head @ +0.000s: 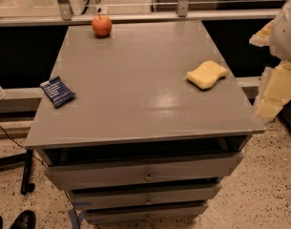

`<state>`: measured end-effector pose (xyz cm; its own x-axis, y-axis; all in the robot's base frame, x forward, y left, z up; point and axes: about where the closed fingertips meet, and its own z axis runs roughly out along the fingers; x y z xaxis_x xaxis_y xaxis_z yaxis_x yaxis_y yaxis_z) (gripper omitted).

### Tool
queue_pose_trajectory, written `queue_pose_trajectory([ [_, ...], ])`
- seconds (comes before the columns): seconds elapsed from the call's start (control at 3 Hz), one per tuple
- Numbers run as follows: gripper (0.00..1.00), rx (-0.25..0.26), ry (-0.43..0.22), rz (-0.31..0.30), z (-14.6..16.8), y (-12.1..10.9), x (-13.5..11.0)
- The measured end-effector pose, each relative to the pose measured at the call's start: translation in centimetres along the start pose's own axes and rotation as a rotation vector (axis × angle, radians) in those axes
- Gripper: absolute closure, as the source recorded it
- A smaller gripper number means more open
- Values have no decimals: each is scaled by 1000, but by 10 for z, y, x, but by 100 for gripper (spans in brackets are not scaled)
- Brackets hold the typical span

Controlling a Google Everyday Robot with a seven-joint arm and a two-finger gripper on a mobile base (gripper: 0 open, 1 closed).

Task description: Move sponge near apple

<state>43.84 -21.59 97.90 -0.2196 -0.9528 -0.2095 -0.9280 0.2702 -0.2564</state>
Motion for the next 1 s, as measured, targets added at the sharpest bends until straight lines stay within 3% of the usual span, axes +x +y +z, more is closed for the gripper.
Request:
queue_pose_trajectory([
  [0.67, 0, 36, -26, 2, 10, -12, -1],
  [1.0, 0, 88, -120, 52, 46, -51, 4],
])
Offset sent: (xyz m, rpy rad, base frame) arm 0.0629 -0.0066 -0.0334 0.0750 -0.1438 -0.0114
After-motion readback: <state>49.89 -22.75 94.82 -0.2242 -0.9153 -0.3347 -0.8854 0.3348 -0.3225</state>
